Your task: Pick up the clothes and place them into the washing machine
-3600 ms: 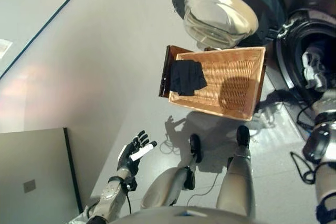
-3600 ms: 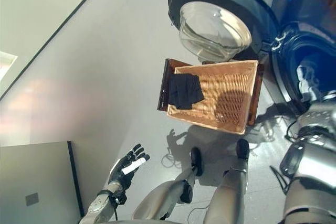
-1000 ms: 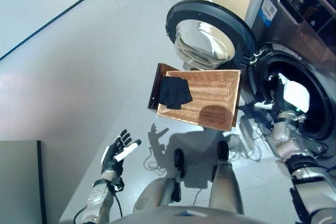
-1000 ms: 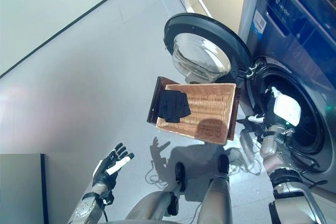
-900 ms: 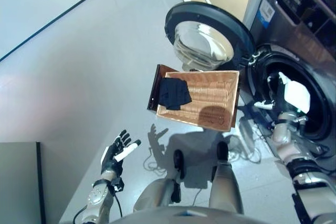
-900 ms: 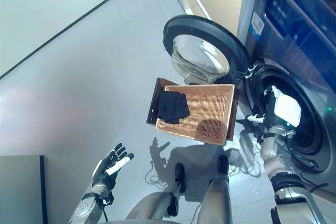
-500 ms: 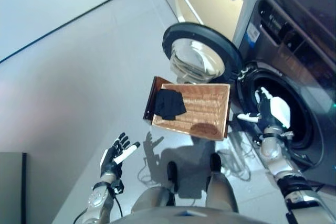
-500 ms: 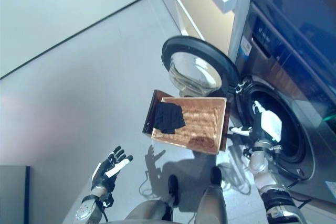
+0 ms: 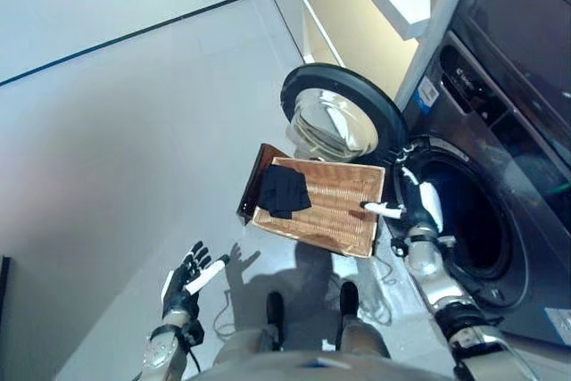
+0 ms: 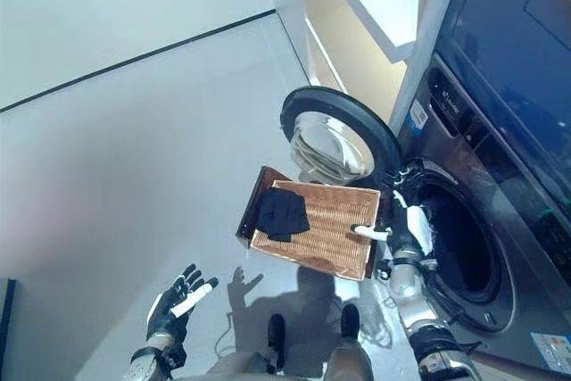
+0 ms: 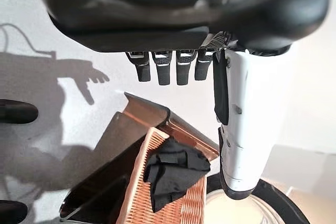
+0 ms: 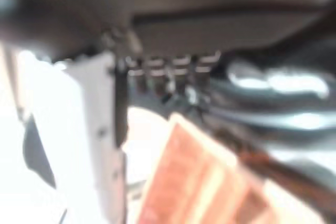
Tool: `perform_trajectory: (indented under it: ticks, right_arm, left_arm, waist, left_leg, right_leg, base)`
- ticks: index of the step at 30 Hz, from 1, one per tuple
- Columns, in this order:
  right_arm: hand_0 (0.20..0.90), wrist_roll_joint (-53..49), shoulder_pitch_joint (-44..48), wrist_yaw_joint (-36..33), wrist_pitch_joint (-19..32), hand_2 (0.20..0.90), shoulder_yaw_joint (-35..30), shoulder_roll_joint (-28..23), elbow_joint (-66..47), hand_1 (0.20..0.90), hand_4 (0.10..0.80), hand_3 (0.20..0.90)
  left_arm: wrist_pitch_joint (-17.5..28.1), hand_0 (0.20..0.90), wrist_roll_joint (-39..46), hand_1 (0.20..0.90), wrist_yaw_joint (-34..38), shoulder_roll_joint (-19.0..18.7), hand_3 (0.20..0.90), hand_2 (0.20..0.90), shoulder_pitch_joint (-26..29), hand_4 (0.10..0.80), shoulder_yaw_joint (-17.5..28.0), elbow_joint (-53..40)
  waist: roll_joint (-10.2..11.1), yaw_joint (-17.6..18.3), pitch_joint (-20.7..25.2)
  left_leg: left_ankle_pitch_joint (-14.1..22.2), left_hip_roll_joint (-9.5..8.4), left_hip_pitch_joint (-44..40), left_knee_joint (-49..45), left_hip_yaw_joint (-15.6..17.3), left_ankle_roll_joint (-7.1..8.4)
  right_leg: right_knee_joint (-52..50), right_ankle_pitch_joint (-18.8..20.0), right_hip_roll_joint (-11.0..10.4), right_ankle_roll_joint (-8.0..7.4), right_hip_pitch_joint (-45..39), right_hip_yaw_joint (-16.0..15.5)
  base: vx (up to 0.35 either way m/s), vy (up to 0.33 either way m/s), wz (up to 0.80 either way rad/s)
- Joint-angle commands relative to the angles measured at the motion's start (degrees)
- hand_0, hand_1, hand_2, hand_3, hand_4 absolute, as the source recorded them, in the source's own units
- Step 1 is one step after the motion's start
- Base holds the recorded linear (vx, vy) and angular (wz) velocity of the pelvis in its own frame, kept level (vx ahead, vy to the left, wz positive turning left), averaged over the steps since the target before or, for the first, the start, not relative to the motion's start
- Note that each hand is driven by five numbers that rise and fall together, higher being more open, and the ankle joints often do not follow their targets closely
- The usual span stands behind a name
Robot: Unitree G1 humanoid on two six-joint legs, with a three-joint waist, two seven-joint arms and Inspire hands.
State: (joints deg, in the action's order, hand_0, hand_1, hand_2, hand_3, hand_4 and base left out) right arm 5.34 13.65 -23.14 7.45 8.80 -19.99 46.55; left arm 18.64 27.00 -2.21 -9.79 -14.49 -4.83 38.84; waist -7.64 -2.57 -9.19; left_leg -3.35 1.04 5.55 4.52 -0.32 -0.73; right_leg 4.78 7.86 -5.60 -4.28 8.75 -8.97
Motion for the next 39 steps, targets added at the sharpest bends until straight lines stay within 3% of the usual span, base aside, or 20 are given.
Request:
perform_trajectory:
  ticks: [1, 11, 17, 27, 39]
  right_arm:
    - [0.9, -2.8, 10.4, -1.8, 2.8, 0.9, 1.7, 0.4, 2.7, 0.9, 0.8, 0.9]
    - [0.9, -7.0, 25.3, -2.9, 1.0, 0.9, 2.6, 1.4, 17.6, 0.9, 0.8, 0.9]
    - [0.9, -11.0, 33.6, -2.5, -0.2, 0.9, 0.4, -0.7, 27.5, 0.9, 0.8, 0.9]
    - [0.9, -6.4, 37.3, -2.6, -1.9, 0.9, 2.4, -5.6, 28.5, 0.9, 0.8, 0.9]
    - [0.9, -3.7, 37.2, -2.1, -3.2, 0.9, 2.9, -3.9, 30.7, 0.9, 0.8, 0.9]
  left_arm:
    - [3.1, 0.9, 0.6, 0.9, 1.1, -4.6, 0.9, 0.9, 0.7, 0.8, 1.2, -2.6]
    - [3.5, 0.9, 1.8, 0.9, 1.6, -8.5, 0.9, 0.9, 2.5, 0.8, 0.0, -6.8]
    - [3.7, 0.9, 1.3, 0.9, 1.3, -11.4, 0.9, 0.9, 4.6, 0.8, -2.6, -9.7]
    - [4.6, 0.9, 1.0, 0.9, 2.1, -15.0, 0.9, 0.9, 6.5, 0.8, -1.8, -14.8]
    - [4.2, 0.9, 2.1, 0.9, 1.7, -15.4, 0.9, 0.9, 7.0, 0.8, -0.1, -14.3]
  waist:
    - [1.8, -2.6, 1.1]
    - [1.4, -7.1, -2.0]
    - [1.6, -10.9, -4.2]
    - [2.7, -14.2, -8.3]
    - [3.3, -15.3, -8.8]
  left_leg:
    - [-1.1, -3.3, 2.8, 0.5, -1.8, 3.5]
    - [-2.8, -4.26, 6.6, 0.5, -5.2, 3.02]
    - [-3.9, -5.02, 9.3, 0.5, -8.6, 2.74]
    - [-4.4, -5.74, 13.3, 0.5, -12.2, 3.03]
    - [-4.6, -6.62, 15.1, 0.5, -13.1, 2.58]
  right_leg:
    - [-1.3, -2.0, -0.9, -0.16, -0.1, -3.4]
    - [-2.2, -1.2, -2.2, -0.64, 2.3, -6.7]
    - [-2.2, -0.6, -3.4, -1.49, 3.0, -10.4]
    - [-2.4, -0.9, -4.3, -2.55, 4.8, -13.8]
    - [-2.4, -0.7, -5.5, -2.96, 5.8, -15.3]
  base:
    - [-0.035, 0.019, 0.17]
    - [-0.05, 0.035, 0.26]
    - [-0.036, 0.033, 0.36]
    - [0.007, 0.011, 0.31]
    - [0.014, 0.036, 0.06]
